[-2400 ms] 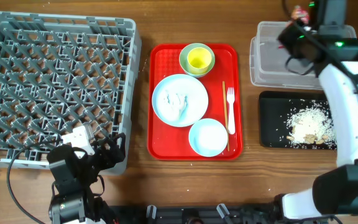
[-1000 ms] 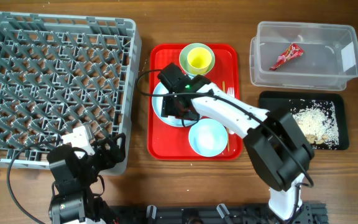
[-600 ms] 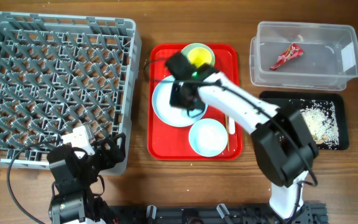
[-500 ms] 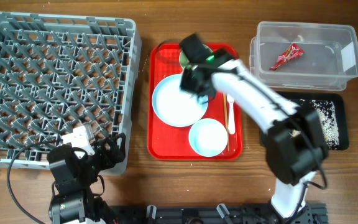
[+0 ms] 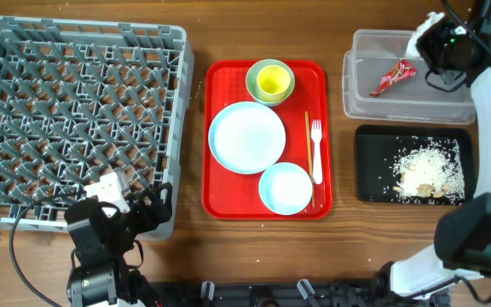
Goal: Sort waste into correct bins and load items into the dishwasher rack
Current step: 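Drop the tissue into the clear bin and hold the right gripper there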
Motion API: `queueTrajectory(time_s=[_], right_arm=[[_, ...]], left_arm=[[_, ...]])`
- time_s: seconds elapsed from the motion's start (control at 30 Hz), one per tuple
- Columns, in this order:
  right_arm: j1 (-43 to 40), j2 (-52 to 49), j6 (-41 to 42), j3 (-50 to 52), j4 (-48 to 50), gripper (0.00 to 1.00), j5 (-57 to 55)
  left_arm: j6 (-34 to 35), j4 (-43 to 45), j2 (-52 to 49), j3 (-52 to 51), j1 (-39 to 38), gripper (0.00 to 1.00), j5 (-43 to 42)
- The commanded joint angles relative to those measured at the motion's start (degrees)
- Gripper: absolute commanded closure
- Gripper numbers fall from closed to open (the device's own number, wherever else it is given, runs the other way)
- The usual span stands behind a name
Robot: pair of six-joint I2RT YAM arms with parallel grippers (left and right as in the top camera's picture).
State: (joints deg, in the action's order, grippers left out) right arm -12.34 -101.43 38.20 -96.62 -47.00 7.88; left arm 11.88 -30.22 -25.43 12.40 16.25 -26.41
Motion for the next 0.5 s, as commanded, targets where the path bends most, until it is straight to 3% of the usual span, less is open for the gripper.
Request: queueTrajectory(time_s=[0.0, 0.03, 0.1, 0.37, 0.47], right_arm=[[-0.1, -3.5, -7.2, -0.2, 2.3, 0.46, 1.4], [-0.1, -4.0, -7.9, -0.2, 2.4, 0.16, 1.7], [-0.1, -4.2, -8.3, -0.2, 2.4, 0.00, 3.1], [-0.1, 3.6, -9.6, -0.2, 1.4, 0.00, 23.2], [-0.1, 10.5, -10.9, -0.2, -2.2, 0.00, 23.2]], left_arm=[[1.9, -2.0, -0.2, -1.3, 0.0, 0.00, -0.5], [1.9, -2.0, -0.2, -1.3, 0.1, 0.00, -0.5], [1.9, -2.0, -0.2, -1.4, 0.0, 0.00, -0.5], [1.9, -2.0, -0.2, -1.3, 0.0, 0.00, -0.5], [1.9, -2.0, -0.2, -1.3, 0.0, 0.00, -0.5]])
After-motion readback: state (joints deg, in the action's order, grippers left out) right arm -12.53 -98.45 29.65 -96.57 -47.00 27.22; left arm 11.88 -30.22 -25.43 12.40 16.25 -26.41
